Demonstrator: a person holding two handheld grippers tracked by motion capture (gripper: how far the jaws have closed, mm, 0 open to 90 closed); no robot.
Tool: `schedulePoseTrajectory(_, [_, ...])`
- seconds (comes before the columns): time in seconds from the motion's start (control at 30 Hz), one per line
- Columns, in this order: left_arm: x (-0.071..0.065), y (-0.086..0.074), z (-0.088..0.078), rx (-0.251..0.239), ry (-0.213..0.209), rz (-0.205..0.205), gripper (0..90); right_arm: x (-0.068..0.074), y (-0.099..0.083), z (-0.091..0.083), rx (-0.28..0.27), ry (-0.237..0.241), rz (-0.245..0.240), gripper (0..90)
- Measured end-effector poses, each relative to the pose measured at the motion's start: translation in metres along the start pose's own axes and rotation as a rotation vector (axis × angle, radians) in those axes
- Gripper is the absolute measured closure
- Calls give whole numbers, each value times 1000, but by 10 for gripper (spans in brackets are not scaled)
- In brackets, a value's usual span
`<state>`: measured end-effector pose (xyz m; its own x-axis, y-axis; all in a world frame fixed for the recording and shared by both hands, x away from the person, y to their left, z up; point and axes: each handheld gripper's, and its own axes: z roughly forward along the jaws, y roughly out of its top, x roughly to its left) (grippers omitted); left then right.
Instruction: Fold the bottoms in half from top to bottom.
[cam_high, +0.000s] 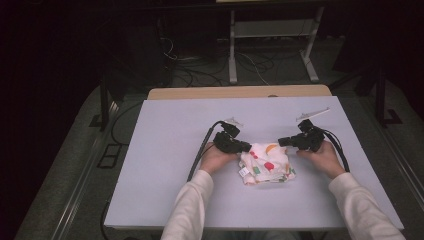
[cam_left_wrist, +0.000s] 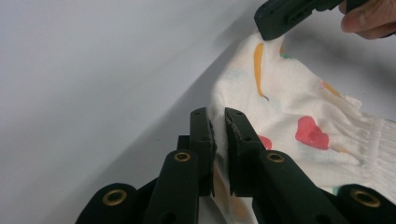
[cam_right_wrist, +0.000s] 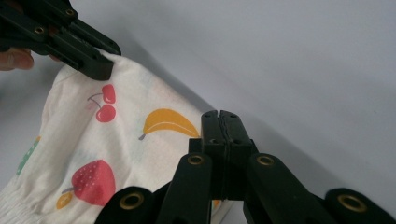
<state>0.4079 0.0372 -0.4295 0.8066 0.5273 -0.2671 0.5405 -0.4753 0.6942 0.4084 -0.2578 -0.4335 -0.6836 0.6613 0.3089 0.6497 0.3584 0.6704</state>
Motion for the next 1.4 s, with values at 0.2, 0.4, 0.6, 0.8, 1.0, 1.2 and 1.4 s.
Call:
schedulePoseTrajectory(0.2, [10,1,-10,7,26,4,819,4,10,15,3,-5,6,889])
schedulePoseTrajectory(0.4, [19,3,-18,-1,33,9,818,8,19,20,-9,-5,-2,889])
schedulePoseTrajectory(0.6, [25,5,-27,7,52,58,817,15,26,21,-23,-10,-9,889])
schedulePoseTrajectory(0.8, [37,5,-32,-11,86,26,817,20,35,28,-45,-27,-4,889])
schedulePoseTrajectory(1.0, [50,1,-30,-46,111,-8,817,19,39,39,-81,-53,26,889])
schedulePoseTrajectory(1.2, [54,0,-29,-71,120,-8,812,15,42,45,-98,-74,43,889])
schedulePoseTrajectory(1.4, [58,-3,-25,-81,119,-28,810,13,44,49,-112,-97,39,889])
